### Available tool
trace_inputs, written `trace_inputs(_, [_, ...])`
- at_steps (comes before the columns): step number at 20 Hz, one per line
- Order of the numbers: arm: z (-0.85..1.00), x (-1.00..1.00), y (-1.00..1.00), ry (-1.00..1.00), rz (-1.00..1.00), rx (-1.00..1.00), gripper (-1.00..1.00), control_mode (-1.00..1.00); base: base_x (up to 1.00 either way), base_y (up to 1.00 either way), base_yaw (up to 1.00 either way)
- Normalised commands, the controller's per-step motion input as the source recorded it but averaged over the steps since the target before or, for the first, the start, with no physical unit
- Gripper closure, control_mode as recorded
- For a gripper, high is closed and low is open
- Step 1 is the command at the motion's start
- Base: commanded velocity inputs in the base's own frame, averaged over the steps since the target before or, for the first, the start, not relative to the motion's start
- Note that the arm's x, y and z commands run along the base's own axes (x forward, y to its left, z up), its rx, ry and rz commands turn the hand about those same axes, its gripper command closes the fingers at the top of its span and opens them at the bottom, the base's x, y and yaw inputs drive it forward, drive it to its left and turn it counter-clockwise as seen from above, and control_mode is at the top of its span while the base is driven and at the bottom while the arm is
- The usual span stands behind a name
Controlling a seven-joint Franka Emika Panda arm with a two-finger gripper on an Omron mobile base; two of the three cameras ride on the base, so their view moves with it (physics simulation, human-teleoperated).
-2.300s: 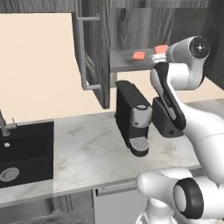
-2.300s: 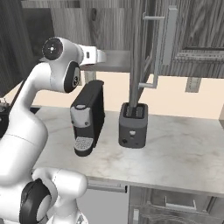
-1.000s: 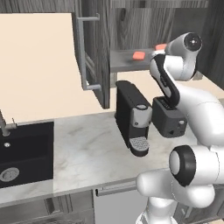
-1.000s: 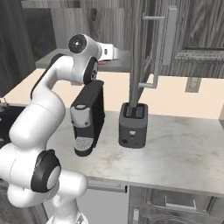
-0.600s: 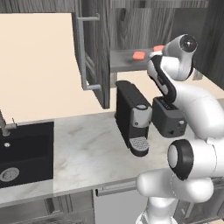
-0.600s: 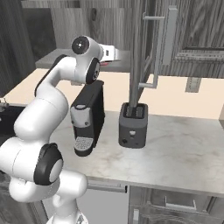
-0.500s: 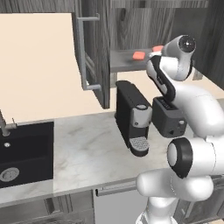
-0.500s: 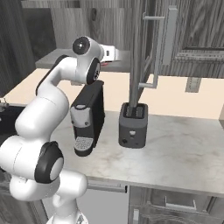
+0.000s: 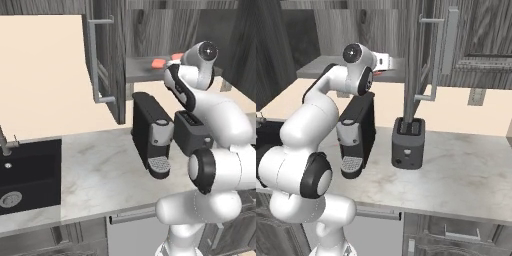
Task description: Pick up the bar soap and bar soap from the sink, and place them back in the cabinet, and close the cabinet doors.
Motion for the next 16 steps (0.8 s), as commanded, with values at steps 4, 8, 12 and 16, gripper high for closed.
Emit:
trace_inputs(4, [-0.05, 0.32, 0.00, 0.01, 0.00, 0.00, 1.00, -1.00, 0.00, 0.00, 0.00])
trace_inputs(8, [-0.01, 0.38, 0.00, 0.03, 0.00, 0.00, 1.00, -1.00, 0.00, 0.00, 0.00])
trace_inputs(12, [-0.03, 0.32, 0.00, 0.03, 0.00, 0.00, 1.00, -1.00, 0.00, 0.00, 0.00])
trace_inputs(16, [-0.05, 0.13, 0.00, 0.04, 0.00, 0.00, 1.00, -1.00, 0.00, 0.00, 0.00])
